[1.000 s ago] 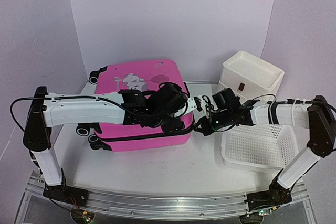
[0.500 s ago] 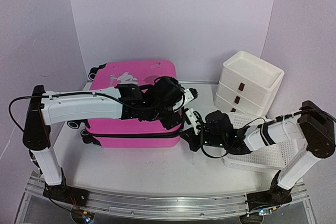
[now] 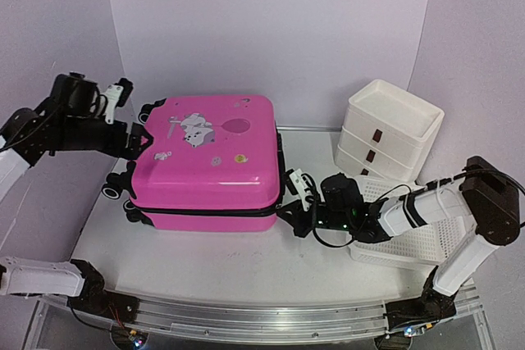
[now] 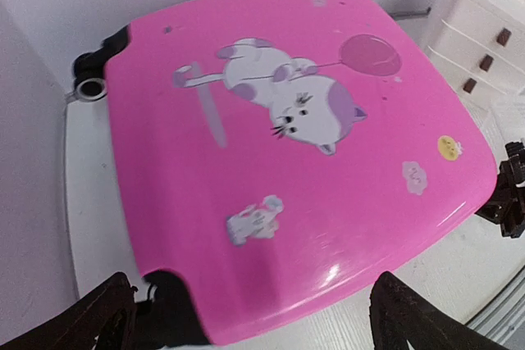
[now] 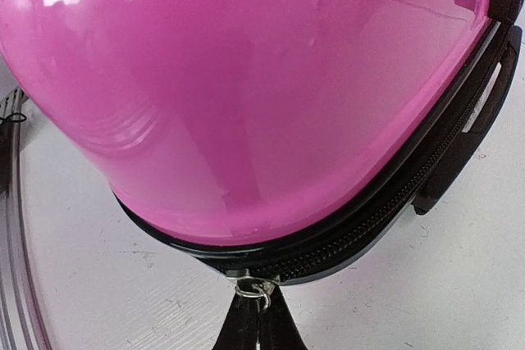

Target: Open, take out, and arrange the luggage

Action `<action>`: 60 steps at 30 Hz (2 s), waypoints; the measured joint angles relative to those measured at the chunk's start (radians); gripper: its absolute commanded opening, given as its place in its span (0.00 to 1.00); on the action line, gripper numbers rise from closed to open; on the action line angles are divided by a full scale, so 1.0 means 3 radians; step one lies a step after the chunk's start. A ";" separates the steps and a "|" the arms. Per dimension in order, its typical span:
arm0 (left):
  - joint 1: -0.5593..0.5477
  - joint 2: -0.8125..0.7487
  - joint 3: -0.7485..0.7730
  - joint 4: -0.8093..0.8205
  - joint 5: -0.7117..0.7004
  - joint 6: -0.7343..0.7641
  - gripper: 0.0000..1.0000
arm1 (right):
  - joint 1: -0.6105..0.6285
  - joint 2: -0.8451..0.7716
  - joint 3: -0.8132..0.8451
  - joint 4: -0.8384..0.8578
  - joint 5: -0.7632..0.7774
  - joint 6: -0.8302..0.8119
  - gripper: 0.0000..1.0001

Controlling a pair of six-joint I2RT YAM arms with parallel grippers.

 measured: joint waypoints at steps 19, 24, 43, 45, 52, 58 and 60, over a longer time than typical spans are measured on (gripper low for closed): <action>0.1024 0.0206 -0.0567 -0.0270 0.1061 -0.0071 0.90 | -0.0322 -0.0022 0.0079 -0.0215 -0.0582 0.0104 0.00; 0.0871 0.0187 -0.0724 0.0000 0.1021 -0.0334 0.89 | -0.0356 -0.0094 0.0195 -0.0603 -0.0635 -0.0103 0.00; 0.0638 0.0116 -0.0950 0.0688 0.0537 -0.0774 0.99 | 0.0197 -0.0174 0.0011 -0.0507 0.0346 -0.0532 0.00; 0.0642 0.0117 -0.0768 0.0418 0.0645 -0.0729 0.99 | 0.0057 -0.0198 0.0006 -0.0534 0.0075 -0.0399 0.00; 0.0993 -0.0011 -0.0268 -0.0086 0.1024 -0.0591 1.00 | -0.0252 -0.0365 0.0365 -0.1408 -0.0432 -0.0024 0.00; 0.1026 0.0079 -0.0469 -0.0184 0.1217 -0.0563 1.00 | -0.0385 -0.0415 0.0546 -0.1929 -0.0580 0.0146 0.00; 0.1076 0.0238 -0.0571 -0.0183 0.1255 -0.0492 1.00 | -0.0478 -0.0415 0.0579 -0.2015 -0.0698 0.0195 0.00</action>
